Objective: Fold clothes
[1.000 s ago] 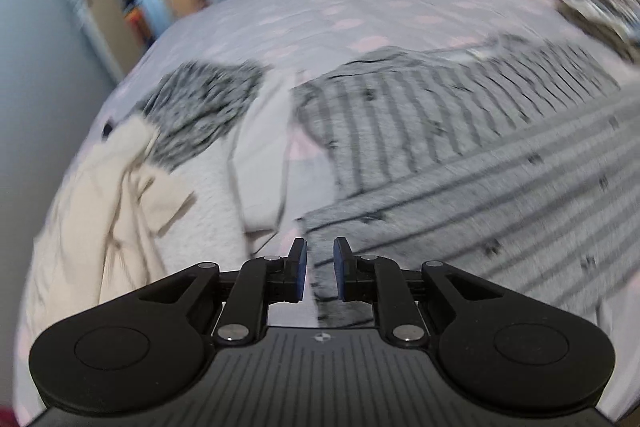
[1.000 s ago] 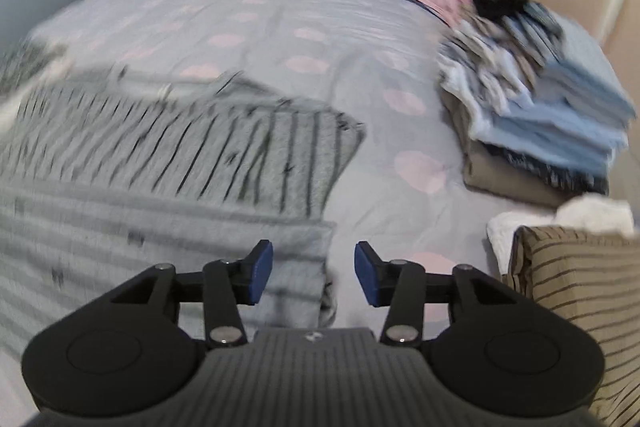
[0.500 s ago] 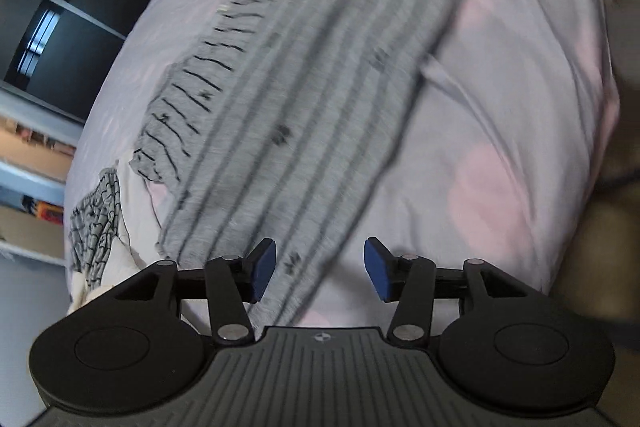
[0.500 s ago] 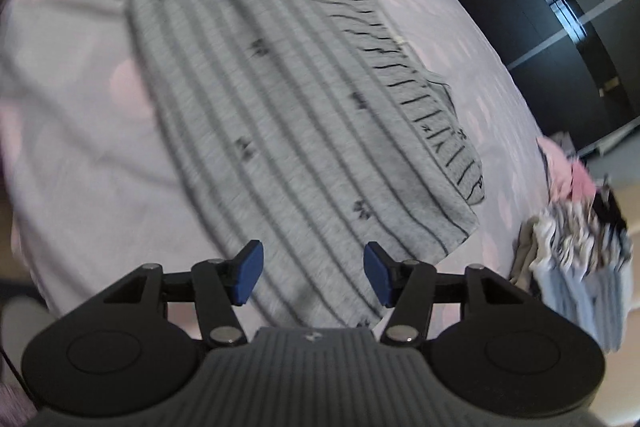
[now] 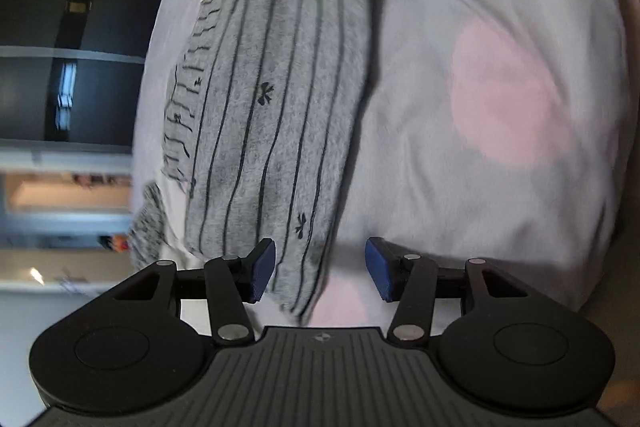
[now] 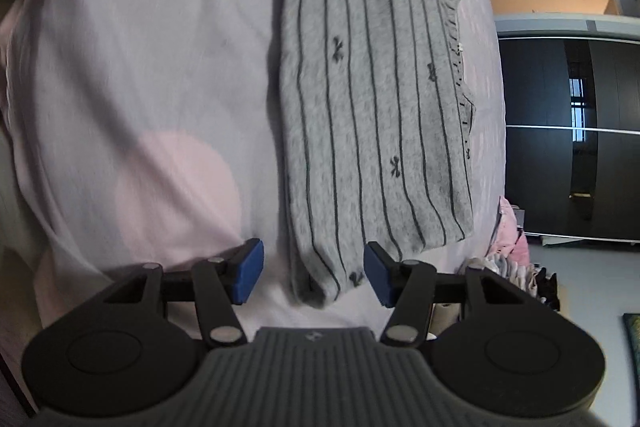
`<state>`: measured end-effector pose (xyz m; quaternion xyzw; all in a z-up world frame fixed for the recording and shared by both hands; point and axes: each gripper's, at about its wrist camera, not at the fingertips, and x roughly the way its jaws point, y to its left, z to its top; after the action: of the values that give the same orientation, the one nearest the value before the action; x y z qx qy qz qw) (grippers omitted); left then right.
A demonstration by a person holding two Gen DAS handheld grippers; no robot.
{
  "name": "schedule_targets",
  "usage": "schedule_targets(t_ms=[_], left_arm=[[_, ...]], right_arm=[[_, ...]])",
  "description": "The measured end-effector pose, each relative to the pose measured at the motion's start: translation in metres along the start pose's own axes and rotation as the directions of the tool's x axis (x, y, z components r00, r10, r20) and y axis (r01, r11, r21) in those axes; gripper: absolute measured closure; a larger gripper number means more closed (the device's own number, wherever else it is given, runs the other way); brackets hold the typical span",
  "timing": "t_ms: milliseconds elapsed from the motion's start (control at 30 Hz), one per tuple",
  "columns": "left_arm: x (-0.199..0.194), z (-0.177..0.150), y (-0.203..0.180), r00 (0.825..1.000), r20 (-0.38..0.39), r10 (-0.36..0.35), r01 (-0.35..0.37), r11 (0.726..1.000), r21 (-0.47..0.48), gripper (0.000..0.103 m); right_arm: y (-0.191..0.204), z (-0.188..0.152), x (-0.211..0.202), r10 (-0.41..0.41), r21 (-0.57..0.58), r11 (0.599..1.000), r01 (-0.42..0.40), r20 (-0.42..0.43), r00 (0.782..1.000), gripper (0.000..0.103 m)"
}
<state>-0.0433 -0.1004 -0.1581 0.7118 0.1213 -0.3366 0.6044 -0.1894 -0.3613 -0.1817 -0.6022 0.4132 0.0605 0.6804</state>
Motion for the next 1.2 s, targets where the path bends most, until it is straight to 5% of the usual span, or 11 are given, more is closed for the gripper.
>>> schedule_targets(t_ms=[633,733,867,1000,1133,1200], left_arm=[[0.026,0.004,-0.001,0.996,-0.022,0.091,-0.091,0.996,0.008,0.054],[0.029,0.006,0.001,0.994,-0.020,0.105,-0.105,0.994,0.011,0.063],[0.032,0.008,-0.004,0.992,-0.040,0.123,-0.121,0.992,0.038,0.083],[0.038,0.009,-0.004,0.992,-0.060,0.110,-0.109,0.994,0.024,0.092],[0.035,0.008,0.002,0.992,-0.071,0.100,-0.101,0.995,-0.008,0.099],[0.028,0.008,0.009,0.991,-0.083,0.104,-0.108,0.993,-0.042,0.100]], right_arm=[[-0.002,-0.003,0.015,-0.047,-0.064,0.997,0.047,0.011,0.999,0.046],[-0.002,-0.003,0.015,-0.058,-0.063,0.996,0.058,0.007,0.998,0.046],[0.002,-0.006,0.016,-0.077,-0.072,0.994,0.077,0.002,0.997,0.055],[0.010,-0.013,0.022,-0.122,-0.121,0.985,0.121,0.002,0.993,0.063],[0.018,-0.014,0.020,-0.125,-0.150,0.981,0.123,0.000,0.992,0.089],[0.013,-0.015,0.016,-0.125,-0.129,0.984,0.124,-0.005,0.992,0.090]])
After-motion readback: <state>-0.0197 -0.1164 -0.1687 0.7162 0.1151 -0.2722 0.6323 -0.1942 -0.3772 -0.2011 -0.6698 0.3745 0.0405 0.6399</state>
